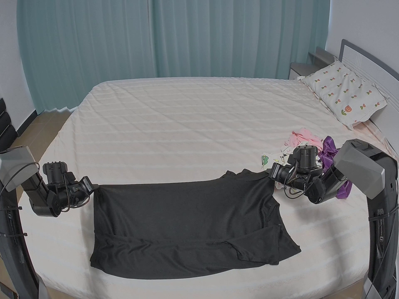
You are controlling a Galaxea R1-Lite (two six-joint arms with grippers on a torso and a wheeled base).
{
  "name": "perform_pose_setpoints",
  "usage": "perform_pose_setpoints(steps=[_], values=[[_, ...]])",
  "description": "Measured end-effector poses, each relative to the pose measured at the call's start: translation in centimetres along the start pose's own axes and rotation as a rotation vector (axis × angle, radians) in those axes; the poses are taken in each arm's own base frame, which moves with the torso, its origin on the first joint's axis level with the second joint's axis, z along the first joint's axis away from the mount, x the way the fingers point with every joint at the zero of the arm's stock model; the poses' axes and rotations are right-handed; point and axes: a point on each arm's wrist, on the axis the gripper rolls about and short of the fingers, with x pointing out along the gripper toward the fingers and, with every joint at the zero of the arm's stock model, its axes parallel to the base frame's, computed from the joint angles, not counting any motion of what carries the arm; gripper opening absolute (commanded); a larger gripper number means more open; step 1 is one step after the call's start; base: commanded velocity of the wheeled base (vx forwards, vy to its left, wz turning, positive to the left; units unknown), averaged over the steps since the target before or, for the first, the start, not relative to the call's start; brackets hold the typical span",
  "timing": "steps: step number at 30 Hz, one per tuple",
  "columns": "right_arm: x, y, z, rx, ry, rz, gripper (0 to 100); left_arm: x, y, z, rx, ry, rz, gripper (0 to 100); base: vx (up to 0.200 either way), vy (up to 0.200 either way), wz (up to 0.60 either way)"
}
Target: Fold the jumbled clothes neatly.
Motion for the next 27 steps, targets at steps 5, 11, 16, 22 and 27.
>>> perform_pose_setpoints(steps=[5,11,16,22,27], values=[[-0.8,0.0,0.5,-0.007,-0.054,0.034,0,-0.3,0.0,0.3,0.015,-0.022,0.02,0,0.0,0.0,0.0],[-0.9,-0.2,0.4,-0.012,-0.091,0.05,0,-0.5,0.1,0.5,0.016,-0.045,0.058,0,0.0,0.0,0.0],[-0.8,-0.3,0.1,-0.012,-0.087,0.049,0,-0.4,0.1,0.5,0.017,-0.045,0.06,0,0.0,0.0,0.0],[-1.5,-0.7,-0.4,-0.008,-0.056,0.042,0,-0.5,0.3,0.0,0.034,-0.031,0.067,0,0.0,0.0,0.0],[-2.5,-0.7,-0.9,-0.013,-0.022,0.054,0,-1.1,0.9,-0.6,0.077,-0.007,0.086,0,0.0,0.0,0.0]])
